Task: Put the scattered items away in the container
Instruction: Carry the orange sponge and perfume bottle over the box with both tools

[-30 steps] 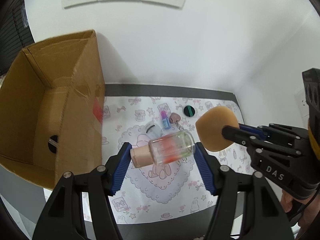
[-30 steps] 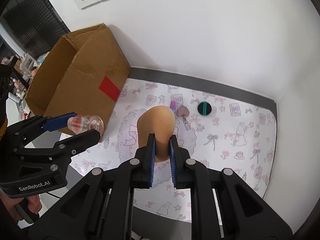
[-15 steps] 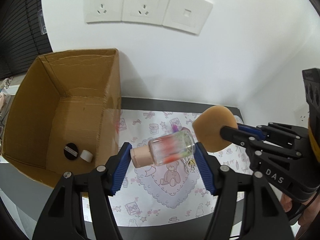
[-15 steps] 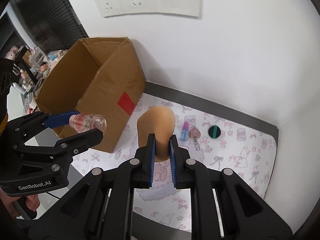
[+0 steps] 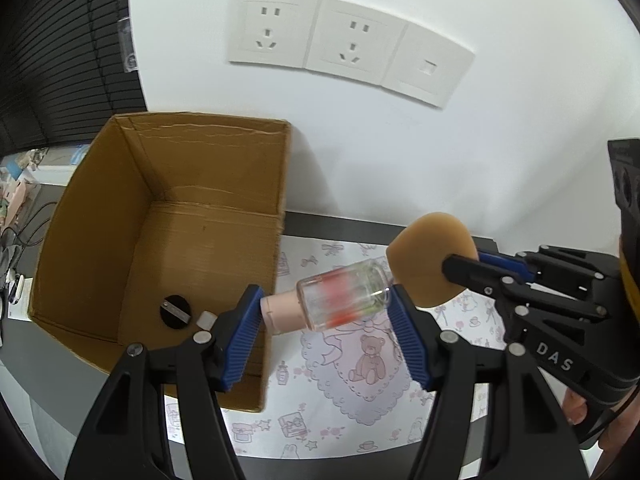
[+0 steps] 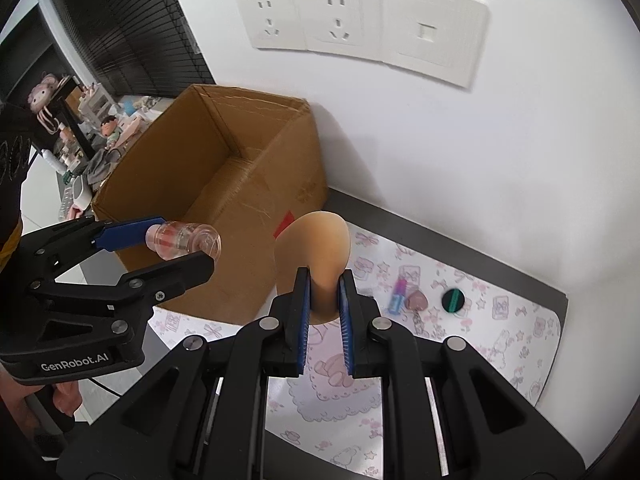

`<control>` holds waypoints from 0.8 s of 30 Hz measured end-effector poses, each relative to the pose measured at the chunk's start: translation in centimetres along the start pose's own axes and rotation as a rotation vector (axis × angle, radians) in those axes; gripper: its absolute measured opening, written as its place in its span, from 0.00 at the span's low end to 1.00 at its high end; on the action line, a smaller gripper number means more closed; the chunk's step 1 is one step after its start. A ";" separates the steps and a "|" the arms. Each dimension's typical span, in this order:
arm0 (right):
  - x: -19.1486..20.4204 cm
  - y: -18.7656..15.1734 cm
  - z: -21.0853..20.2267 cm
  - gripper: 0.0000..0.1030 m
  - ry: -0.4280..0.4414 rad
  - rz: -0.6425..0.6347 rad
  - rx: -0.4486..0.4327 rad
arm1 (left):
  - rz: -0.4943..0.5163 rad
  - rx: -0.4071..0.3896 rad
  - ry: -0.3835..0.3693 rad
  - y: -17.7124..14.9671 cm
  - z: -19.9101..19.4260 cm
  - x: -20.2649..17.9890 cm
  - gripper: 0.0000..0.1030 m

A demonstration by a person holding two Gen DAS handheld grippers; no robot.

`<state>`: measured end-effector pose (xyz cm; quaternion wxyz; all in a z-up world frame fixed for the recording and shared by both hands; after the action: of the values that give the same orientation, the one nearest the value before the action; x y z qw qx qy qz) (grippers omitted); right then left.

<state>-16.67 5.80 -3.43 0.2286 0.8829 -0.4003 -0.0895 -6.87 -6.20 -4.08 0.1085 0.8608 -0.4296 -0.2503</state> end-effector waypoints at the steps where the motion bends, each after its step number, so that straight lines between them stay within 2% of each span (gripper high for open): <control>1: 0.2 0.4 0.2 0.13 0.004 -0.007 -0.001 | -0.003 -0.003 0.002 0.1 -0.1 0.2 0.61; 24: 4.8 6.9 4.5 0.13 0.091 -0.078 -0.002 | -0.114 -0.036 0.077 3.2 -0.4 8.2 0.61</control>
<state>-19.61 -3.30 -4.03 0.2439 0.9007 -0.3548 -0.0585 -4.67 -14.64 -5.20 0.1261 0.8907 -0.3710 -0.2306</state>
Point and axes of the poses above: each gripper's, at about its wrist camera, not at the fingertips, and z roughly the way its jaws point, x to its left, y to its top, the point moved 4 cm from there along z, roughly the way its jaws point, and after that the axes turned 14 degrees about -z, right-handed, at the moved point
